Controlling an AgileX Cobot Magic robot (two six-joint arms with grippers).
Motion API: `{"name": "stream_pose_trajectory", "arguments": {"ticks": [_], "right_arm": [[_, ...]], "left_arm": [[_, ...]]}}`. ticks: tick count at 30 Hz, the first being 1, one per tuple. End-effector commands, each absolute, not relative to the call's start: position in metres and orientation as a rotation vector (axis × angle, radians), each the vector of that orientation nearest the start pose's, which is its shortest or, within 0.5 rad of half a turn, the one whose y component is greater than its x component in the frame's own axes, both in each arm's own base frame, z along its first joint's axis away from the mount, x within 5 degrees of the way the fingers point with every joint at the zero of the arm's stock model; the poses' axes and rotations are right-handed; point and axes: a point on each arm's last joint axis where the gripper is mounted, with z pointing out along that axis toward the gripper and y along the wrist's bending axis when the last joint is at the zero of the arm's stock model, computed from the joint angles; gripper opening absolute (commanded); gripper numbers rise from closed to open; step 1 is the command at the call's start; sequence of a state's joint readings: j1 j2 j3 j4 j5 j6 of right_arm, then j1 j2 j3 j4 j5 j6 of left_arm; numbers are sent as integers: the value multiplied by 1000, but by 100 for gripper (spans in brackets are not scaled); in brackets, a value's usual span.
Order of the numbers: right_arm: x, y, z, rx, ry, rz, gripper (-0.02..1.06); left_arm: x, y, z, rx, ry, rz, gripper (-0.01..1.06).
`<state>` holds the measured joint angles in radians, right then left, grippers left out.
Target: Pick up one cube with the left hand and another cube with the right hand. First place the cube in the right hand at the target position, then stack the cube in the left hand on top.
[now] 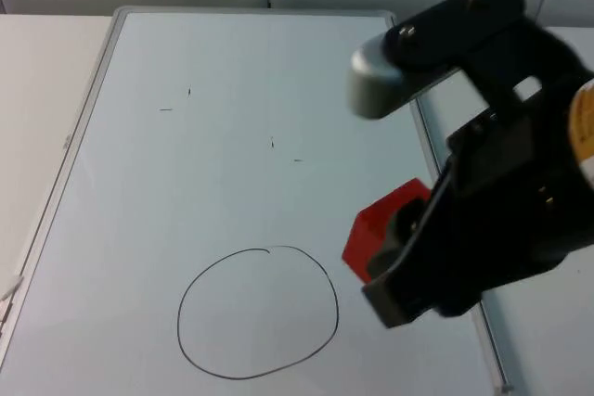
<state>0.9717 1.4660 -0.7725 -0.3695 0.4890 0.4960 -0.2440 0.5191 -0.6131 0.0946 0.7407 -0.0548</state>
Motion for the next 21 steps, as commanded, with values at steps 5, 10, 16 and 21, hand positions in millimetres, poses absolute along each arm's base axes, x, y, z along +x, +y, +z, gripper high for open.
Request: {"name": "stream_pose_trajectory", "arguments": {"ticks": [5, 10, 16, 21], "right_arm": [[176, 242, 177, -987, 2453, 186, 0], [188, 260, 164, -1018, 2454, 157, 0], [200, 280, 151, -1023, 2453, 178, 0], [206, 291, 136, -1027, 2465, 188, 0]], "left_arm": [[91, -17, 317, 237, 2097, -78, 16], [91, -17, 317, 237, 2097, -78, 16], [91, -17, 317, 237, 2097, -78, 16], [91, -17, 317, 237, 2097, -78, 16]]}}
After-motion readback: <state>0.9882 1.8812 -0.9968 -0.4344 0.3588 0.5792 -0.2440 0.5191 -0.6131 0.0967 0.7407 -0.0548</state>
